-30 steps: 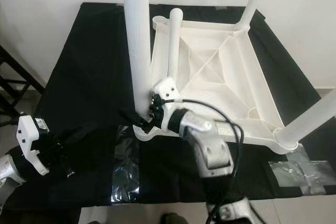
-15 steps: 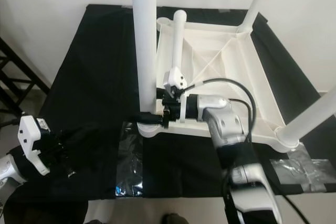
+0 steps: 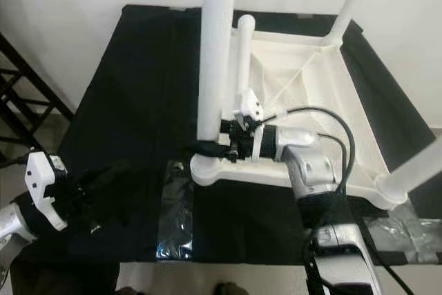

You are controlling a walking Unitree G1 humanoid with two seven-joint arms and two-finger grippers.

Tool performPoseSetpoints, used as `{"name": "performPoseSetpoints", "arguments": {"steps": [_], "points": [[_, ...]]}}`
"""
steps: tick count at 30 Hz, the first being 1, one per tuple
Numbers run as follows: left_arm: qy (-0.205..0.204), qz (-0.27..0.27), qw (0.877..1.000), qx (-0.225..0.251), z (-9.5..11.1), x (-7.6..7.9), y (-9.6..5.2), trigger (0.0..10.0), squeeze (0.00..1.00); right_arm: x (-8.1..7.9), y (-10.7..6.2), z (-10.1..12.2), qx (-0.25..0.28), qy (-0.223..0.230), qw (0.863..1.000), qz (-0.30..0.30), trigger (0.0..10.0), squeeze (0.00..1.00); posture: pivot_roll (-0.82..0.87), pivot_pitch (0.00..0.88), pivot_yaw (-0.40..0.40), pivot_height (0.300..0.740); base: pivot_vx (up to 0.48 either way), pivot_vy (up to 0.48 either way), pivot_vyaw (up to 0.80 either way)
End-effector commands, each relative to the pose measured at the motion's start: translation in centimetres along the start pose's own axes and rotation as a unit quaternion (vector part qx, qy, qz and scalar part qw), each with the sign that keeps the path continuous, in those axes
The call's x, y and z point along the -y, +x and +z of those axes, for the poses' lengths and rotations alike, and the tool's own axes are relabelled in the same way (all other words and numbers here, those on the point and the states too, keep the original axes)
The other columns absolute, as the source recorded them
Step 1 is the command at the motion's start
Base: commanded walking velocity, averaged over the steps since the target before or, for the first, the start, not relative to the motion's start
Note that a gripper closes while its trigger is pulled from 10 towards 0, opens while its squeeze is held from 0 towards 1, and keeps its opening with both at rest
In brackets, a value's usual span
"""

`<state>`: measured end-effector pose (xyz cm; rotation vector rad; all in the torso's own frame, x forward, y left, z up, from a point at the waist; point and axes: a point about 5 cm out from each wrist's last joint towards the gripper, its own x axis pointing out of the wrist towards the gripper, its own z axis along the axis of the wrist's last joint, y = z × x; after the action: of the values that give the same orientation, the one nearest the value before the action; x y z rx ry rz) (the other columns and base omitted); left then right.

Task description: Building children table

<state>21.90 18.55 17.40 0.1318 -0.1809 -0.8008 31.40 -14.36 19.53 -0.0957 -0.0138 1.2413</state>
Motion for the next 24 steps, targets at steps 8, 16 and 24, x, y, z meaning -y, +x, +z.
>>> {"name": "performPoseSetpoints", "arguments": {"steps": [8,16,24], "points": [[-0.006,0.000,1.000,0.001,0.1,0.0,-0.4,10.0,0.00,-3.2,1.8,-4.5,-0.014,0.113,0.924,-0.365,0.0,0.00,0.03,0.175,-0.047,0.740,0.000,0.000,0.00],[-0.007,0.003,1.000,0.001,0.0,-0.1,-0.4,10.0,0.00,-4.2,3.1,-4.4,-0.036,0.097,0.936,-0.335,0.0,0.00,0.05,0.169,-0.065,0.740,0.000,0.000,0.00],[-0.010,0.001,1.000,0.002,-0.1,-0.1,-0.3,10.0,0.00,-4.0,3.4,-3.9,-0.043,0.106,0.948,-0.298,10.0,0.70,0.04,0.165,-0.062,0.740,0.000,0.000,0.00]]}}
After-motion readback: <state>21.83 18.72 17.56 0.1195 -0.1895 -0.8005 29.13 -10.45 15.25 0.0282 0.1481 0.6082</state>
